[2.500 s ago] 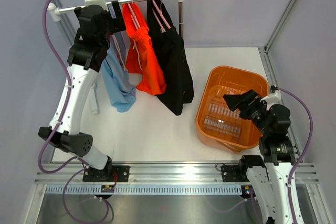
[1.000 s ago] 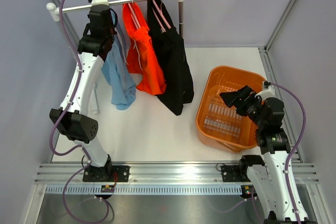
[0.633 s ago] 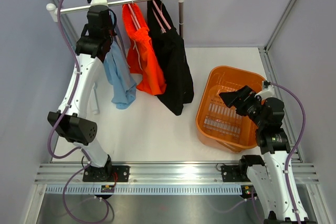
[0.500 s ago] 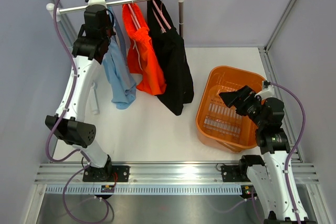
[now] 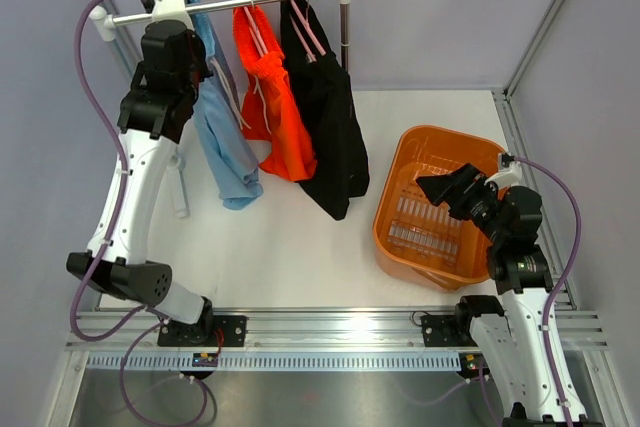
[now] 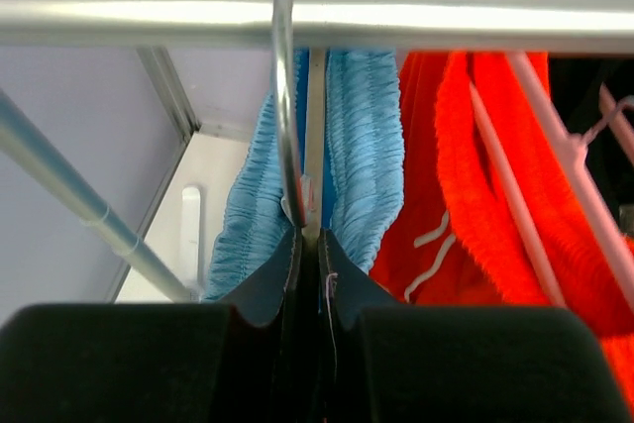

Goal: Remove the shorts from the hanger

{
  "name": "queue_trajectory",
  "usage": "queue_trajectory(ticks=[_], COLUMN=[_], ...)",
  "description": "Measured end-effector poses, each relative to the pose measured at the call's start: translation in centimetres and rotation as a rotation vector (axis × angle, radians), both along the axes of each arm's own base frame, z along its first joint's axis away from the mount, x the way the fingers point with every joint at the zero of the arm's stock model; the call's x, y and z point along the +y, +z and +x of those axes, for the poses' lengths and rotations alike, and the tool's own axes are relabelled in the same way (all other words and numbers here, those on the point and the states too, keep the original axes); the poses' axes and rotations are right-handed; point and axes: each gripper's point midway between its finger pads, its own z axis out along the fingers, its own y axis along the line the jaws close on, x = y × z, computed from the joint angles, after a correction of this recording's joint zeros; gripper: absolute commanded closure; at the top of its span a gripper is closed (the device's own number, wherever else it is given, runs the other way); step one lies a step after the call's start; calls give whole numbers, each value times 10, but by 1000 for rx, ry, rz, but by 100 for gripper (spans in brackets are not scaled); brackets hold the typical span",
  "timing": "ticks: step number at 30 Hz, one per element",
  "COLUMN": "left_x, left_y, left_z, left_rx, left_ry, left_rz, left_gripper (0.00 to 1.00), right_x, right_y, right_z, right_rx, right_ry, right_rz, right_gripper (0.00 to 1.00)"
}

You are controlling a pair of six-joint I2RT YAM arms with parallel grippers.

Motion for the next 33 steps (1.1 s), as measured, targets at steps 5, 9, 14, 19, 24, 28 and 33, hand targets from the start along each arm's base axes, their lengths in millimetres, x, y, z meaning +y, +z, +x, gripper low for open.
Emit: queue_trajectory(ticks=[5,9,14,19,24,28,33], left_x=[-4,-7,-8,-14,-26,-41,-67], left_y=[-13,-16,-12,-26,-62,-94,-134], left_z=[-25,-52,-96,-135,-164,-182,-206], left_rx=[39,34,25,41,122,197,293], left_ry=[-19,-45,-87,-159,-255,-356,-515], left_rz=[-6,-13,-28,-53,-78,-99,-128], left_gripper=[100,100,100,100,100,100,100], right_x=[0,0,4,9,17,27,59], right_y=[2,5,8,20,32,42,60], right_z=[-3,-6,-10,-14,-19,-22,-36], right_rx=[-13,-30,-36,-44,-42,-33,-36], right_ry=[2,10,46,91,158,229,372], right_rz=[-7,-16,-34,-54,-61,-56,-68], right_gripper=[1,1,1,1,0,3,6])
